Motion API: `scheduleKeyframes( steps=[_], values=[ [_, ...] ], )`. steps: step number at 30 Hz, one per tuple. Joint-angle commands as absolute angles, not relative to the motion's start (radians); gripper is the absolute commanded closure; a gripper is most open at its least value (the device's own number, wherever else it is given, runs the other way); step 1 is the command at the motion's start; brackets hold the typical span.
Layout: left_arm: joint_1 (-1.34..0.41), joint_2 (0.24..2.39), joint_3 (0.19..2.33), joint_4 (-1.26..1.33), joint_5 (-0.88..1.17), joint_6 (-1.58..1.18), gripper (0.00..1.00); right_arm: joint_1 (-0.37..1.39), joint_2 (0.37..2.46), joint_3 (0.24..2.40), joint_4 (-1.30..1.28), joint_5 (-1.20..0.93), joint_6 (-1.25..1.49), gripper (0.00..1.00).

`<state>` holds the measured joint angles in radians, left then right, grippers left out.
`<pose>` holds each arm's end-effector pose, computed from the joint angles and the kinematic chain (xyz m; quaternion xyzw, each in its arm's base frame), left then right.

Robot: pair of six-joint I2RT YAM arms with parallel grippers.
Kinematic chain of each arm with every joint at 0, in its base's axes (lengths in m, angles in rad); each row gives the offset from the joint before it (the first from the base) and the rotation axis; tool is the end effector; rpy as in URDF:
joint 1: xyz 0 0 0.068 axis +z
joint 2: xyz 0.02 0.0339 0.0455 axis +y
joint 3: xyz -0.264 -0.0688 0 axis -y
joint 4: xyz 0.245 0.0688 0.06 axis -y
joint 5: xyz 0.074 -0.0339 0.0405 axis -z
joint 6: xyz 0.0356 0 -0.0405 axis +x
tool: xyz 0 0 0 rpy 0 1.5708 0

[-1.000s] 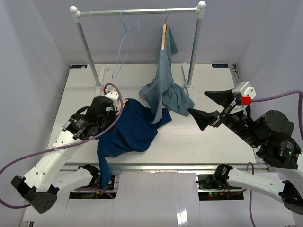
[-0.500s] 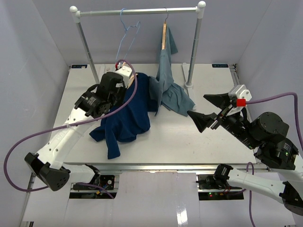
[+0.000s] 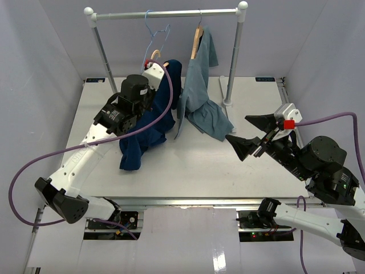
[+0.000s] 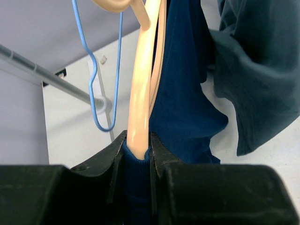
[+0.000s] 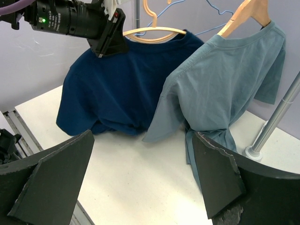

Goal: Place the t-shirt on the hanger
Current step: Place the hanger at the clothesline.

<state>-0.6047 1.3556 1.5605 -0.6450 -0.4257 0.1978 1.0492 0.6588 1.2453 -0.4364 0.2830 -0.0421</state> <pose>0.2449 -0.1514 0.4347 0.2182 0.8040 0.0689 0.5489 0.0530 0.0723 0.4769 -0.2436 0.6073 0.2816 0.7018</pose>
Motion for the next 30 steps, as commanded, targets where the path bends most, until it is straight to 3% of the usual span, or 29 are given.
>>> scheduleKeyframes(
  steps=[1,11,30],
  values=[
    [-0.603,1.357,1.649,-0.486,-0.348,0.267,1.0,1.052,0.661,1.235,-0.408,0.287,-0.032,0.08],
    [-0.603,1.537,1.911,-0.55,-0.473,0.247,1.0,1.052,0.645,1.22,-0.408,0.292,-0.035,0.08],
    [-0.603,1.545,2.191,-0.772,-0.475,0.223,1.0,1.054,0.65,1.215,-0.402,0.29,-0.041,0.08]
  ],
)
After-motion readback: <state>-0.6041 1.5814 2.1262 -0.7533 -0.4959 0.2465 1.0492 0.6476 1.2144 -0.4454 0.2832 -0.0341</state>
